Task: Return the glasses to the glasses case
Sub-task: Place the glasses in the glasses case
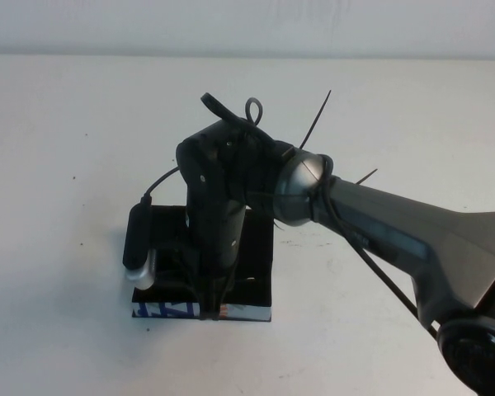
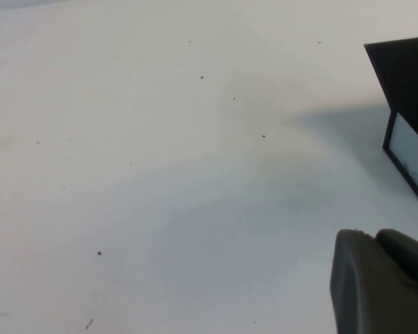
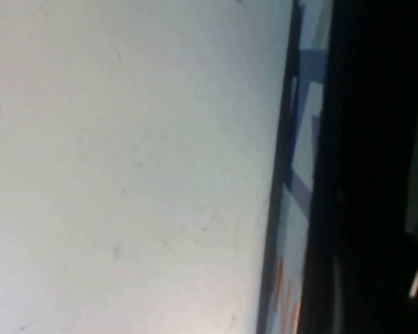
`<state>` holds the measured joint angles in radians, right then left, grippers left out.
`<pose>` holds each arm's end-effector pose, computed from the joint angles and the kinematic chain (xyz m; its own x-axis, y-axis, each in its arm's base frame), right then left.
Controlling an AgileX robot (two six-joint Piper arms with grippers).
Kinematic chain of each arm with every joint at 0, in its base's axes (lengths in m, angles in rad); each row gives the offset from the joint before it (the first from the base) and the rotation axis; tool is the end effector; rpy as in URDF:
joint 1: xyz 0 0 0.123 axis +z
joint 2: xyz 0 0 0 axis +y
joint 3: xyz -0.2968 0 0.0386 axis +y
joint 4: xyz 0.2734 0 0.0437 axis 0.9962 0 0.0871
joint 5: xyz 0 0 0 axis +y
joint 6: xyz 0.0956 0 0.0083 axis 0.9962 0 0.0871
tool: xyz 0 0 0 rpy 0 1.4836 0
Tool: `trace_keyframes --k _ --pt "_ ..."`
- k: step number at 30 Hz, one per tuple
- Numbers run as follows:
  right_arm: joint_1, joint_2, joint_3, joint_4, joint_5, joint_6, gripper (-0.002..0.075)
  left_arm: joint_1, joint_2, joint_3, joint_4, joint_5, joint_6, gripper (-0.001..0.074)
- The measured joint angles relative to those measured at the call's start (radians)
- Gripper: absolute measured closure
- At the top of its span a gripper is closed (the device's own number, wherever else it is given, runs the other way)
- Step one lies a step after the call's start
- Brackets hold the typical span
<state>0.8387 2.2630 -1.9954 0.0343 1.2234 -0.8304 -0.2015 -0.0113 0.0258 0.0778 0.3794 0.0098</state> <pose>0.3388 0.3816 0.2021 0.0952 -0.9860 -0.1369 -0.9916 -0.0819 -0.0998 0.0674 -0.0109 0.1691 -0.2796 0.1408 -0.9497 0.1968 0.9766 0.0868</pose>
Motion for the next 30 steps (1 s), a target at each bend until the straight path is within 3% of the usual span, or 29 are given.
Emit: trace_keyframes --k 5,10,14,23,27,30 --pt "0.0 0.0 0.0 0.0 0.0 0.0 0.063 0.0 0.0 0.0 0.0 0.0 0.0 0.0736" --pt "0.0 0.0 0.0 0.0 0.0 0.0 0.0472 0.0 0.0 0.0 0.0 0.0 0.0 0.0736" --pt "0.0 0.0 0.0 0.0 0.0 0.0 0.041 0.0 0.0 0.0 0.0 0.0 0.0 0.0736" --pt "-0.001 -0.066 -0.012 -0.034 0.0 0.017 0.0394 0.0 0.0 0.0 0.0 0.0 0.0 0.0736" --pt "-0.001 -0.129 -0.011 -0.034 0.002 0.134 0.0407 0.0 0.0 0.0 0.0 0.0 0.0 0.0736" --pt "-0.001 -0.202 0.045 -0.034 0.002 0.246 0.0466 0.0 0.0 0.0 0.0 0.0 0.0 0.0736"
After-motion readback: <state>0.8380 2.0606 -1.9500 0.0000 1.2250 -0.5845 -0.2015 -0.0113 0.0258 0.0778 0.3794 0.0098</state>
